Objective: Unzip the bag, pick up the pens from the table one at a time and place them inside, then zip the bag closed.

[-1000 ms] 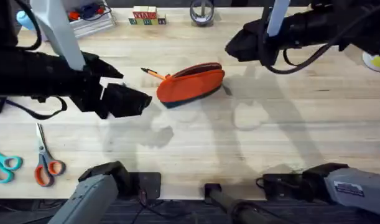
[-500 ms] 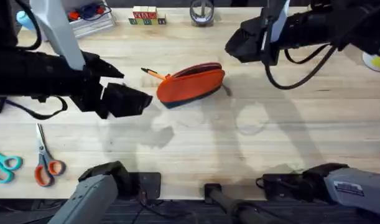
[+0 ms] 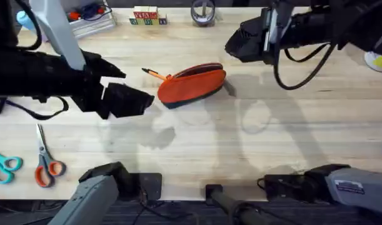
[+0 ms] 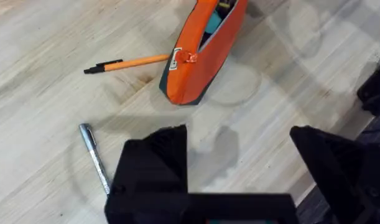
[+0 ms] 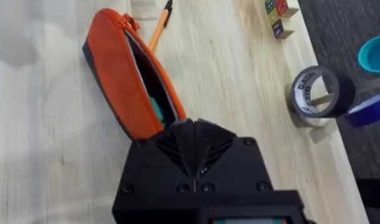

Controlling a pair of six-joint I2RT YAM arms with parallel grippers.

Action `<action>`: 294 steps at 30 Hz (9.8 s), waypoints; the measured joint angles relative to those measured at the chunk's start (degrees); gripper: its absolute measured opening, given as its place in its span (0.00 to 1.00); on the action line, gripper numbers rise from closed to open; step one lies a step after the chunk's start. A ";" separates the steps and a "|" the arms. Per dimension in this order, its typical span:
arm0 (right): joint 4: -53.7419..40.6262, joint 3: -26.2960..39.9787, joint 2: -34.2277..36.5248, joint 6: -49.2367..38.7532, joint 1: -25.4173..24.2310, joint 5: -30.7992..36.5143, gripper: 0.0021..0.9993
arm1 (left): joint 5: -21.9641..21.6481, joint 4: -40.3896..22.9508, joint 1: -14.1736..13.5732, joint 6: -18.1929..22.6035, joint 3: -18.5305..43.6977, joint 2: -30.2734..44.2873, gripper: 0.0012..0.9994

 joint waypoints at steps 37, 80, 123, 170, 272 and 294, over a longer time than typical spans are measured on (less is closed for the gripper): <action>3.28 0.65 18.92 0.14 -1.02 -12.11 0.03 | 0.30 0.00 0.00 0.00 0.00 0.00 1.00; 2.95 2.63 23.67 9.95 -1.21 -14.43 1.00 | 0.32 0.00 0.00 -0.02 0.00 0.00 1.00; -30.82 12.68 -11.47 37.66 -4.61 9.24 1.00 | 0.46 0.19 0.00 -0.17 0.00 0.00 1.00; -34.17 12.85 -12.98 38.74 -4.61 10.60 1.00 | -10.55 6.79 -0.10 -59.91 0.00 0.00 1.00; -34.29 12.85 -12.98 38.74 -4.61 10.60 1.00 | -40.95 29.70 -25.49 -108.34 7.32 48.76 0.38; -34.29 12.85 -12.98 38.74 -4.61 10.60 1.00 | -40.44 32.99 -25.51 -108.39 9.99 50.54 0.04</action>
